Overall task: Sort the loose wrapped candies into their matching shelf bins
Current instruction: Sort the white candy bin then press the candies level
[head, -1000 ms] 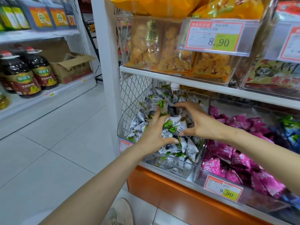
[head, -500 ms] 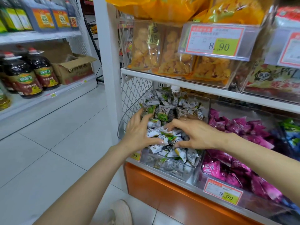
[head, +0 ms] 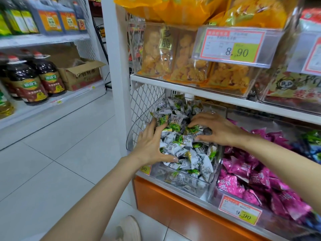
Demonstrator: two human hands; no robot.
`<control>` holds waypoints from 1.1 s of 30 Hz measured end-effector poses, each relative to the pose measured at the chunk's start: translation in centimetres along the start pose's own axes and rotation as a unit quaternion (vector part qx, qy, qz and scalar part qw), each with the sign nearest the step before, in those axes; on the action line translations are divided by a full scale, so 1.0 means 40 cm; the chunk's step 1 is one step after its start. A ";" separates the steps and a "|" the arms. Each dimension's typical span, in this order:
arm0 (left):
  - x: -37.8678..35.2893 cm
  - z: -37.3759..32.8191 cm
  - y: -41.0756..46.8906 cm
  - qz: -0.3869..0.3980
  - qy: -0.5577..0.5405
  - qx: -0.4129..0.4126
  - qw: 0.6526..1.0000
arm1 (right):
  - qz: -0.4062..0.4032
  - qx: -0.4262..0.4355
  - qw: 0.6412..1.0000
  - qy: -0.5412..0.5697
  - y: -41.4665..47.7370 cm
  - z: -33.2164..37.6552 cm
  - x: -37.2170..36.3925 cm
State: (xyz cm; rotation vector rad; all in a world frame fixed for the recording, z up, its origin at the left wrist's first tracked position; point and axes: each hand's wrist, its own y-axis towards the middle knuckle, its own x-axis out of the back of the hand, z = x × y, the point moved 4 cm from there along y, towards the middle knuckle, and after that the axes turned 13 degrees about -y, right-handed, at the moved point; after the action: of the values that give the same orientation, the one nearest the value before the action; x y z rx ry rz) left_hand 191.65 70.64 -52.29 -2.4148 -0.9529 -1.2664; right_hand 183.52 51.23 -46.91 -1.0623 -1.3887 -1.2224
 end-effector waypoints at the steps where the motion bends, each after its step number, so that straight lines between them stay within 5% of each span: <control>1: -0.002 0.000 0.005 -0.016 -0.003 -0.003 1.000 | -0.006 -0.013 1.000 0.007 0.005 -0.005 0.001; 14: -0.032 -0.045 0.006 0.011 -0.040 -0.061 0.997 | 0.047 -0.099 0.992 0.065 -0.001 -0.006 -0.010; 24: -0.052 -0.064 -0.001 0.009 -0.019 -0.076 0.997 | -0.009 -0.086 0.984 0.156 0.029 -0.031 0.000; 30: -0.067 -0.092 -0.010 -0.025 0.009 -0.067 0.997 | 0.103 -0.115 0.968 0.199 0.004 -0.023 -0.002; 33: -0.070 -0.097 0.000 -0.044 -0.003 -0.063 0.997 | 0.044 -0.091 0.952 0.288 -0.008 0.005 0.045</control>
State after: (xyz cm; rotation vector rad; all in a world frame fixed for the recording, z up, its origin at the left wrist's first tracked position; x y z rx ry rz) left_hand 188.02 67.52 -52.26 -2.4977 -1.0189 -1.3895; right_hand 182.92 51.42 -45.18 -0.7860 -0.7826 -1.4652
